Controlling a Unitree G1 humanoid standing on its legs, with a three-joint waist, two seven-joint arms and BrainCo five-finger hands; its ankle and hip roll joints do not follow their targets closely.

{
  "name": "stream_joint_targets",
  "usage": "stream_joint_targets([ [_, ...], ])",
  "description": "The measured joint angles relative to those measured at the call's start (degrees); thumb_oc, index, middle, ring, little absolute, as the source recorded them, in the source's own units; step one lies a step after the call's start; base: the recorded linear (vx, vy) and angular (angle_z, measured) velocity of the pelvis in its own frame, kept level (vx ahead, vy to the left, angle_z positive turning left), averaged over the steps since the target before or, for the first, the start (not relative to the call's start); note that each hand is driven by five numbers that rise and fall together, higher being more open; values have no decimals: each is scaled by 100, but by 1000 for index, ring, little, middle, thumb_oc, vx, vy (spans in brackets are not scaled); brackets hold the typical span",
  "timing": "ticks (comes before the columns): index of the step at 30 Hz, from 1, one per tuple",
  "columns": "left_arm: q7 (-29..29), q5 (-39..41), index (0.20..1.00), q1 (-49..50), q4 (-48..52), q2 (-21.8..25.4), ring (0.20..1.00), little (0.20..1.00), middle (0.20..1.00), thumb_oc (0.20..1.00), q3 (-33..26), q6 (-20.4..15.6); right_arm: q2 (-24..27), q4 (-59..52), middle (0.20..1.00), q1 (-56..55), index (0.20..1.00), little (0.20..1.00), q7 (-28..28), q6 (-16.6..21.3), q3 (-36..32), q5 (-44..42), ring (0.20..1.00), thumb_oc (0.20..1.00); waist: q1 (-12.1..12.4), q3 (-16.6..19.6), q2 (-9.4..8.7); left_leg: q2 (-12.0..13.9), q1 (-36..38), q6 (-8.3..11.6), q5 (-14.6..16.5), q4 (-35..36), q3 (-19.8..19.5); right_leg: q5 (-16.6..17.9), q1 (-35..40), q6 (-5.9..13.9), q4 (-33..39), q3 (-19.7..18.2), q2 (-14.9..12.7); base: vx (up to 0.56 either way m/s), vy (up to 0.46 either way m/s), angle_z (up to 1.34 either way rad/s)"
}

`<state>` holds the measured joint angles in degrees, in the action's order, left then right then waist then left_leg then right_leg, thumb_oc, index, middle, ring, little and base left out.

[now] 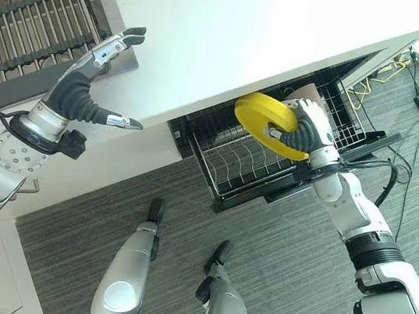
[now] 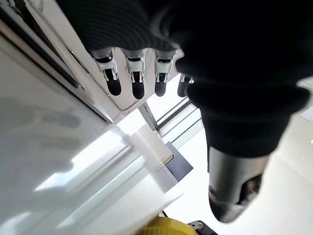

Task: Place the dishes in the dishwasher.

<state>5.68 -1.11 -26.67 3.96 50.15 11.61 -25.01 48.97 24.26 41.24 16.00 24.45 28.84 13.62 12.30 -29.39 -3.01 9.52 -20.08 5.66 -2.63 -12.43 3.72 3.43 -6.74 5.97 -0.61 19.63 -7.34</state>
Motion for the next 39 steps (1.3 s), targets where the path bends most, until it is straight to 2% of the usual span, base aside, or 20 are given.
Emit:
stream_joint_targets([
  [4,103,7,1000,-169,10,70,1000,1000,1000,1000,119,-62,51,123,200,270,200,200,-38,64,328,267,200,200,65,0,1,-33,-155,-5,-3,-80,-18,-124,-268,20,-340,-11,-91,-93,16,2],
  [7,124,2,1000,-365,4,129,1000,1000,1000,1000,281,-110,110,282,200,759,200,200,-110,121,838,656,200,200,69,-2,-2,-86,-262,-29,-20,-137,-18,-234,-472,39,-640,-16,-194,-75,21,4],
  [12,386,22,1000,-647,-64,430,1000,1000,1000,1000,444,-104,333,579,200,1693,200,200,-148,276,2041,1109,200,200,163,-10,-17,-186,-563,-80,23,-421,-40,-673,-1038,46,-1645,-36,-461,-114,44,9],
  [16,577,28,1000,-1109,-75,437,1000,1000,1000,1000,694,-167,269,1149,200,1915,200,200,-38,183,2127,1176,200,200,216,-49,-17,-289,-1030,-222,161,-978,-65,-1019,-1650,30,-2582,-119,-721,-78,72,9],
  [21,801,-4,1000,-1249,-166,411,1000,1000,1000,1000,849,-228,13,1654,200,1956,200,200,373,-54,1937,990,200,200,145,-66,-2,-438,-1461,-303,376,-1570,-63,-1240,-2154,-11,-3231,-340,-949,-73,125,2],
  [23,887,-6,1000,-1322,-156,393,1000,1000,1000,1000,854,-245,-110,1890,200,1974,200,200,492,-155,1788,995,200,200,73,-97,65,-509,-1656,-408,554,-1949,-38,-1365,-2343,39,-3622,-419,-1119,67,109,-1],
  [24,936,-8,1000,-1367,-111,382,1000,1000,1000,1000,851,-250,-112,1927,200,1969,200,200,592,-199,1784,996,200,200,48,-103,90,-558,-1821,-485,763,-2303,-20,-1494,-2529,151,-3884,-562,-1207,90,126,-5],
  [26,973,-13,1000,-1354,-65,355,1000,1000,1000,1000,848,-245,-100,1972,200,1959,200,200,710,-269,1742,997,200,200,-10,-113,163,-591,-1964,-568,959,-2689,11,-1601,-2682,215,-4181,-720,-1273,15,117,-6],
  [31,1088,-33,1000,-1318,108,356,1000,1000,1000,1000,827,-254,-15,1997,200,1914,200,200,987,-406,1553,997,200,200,-100,-137,401,-671,-2206,-680,1083,-3014,32,-1668,-2886,276,-4471,-834,-1399,4,104,2],
  [34,1247,-62,1000,-1071,100,286,1000,1000,1000,1000,615,-261,8,1993,200,1866,200,200,1227,-642,1503,1009,200,200,-128,-135,562,-683,-2269,-722,1198,-3237,141,-1709,-3036,260,-4685,-1017,-1424,-7,114,-11],
  [39,1400,-61,1000,-1092,-17,281,1000,1000,1000,1000,573,-263,119,1903,200,1890,200,200,1448,-1058,1504,1369,200,200,-154,-137,616,-682,-2405,-701,1429,-3707,145,-2045,-3275,219,-5317,-1170,-1534,42,82,2],
])
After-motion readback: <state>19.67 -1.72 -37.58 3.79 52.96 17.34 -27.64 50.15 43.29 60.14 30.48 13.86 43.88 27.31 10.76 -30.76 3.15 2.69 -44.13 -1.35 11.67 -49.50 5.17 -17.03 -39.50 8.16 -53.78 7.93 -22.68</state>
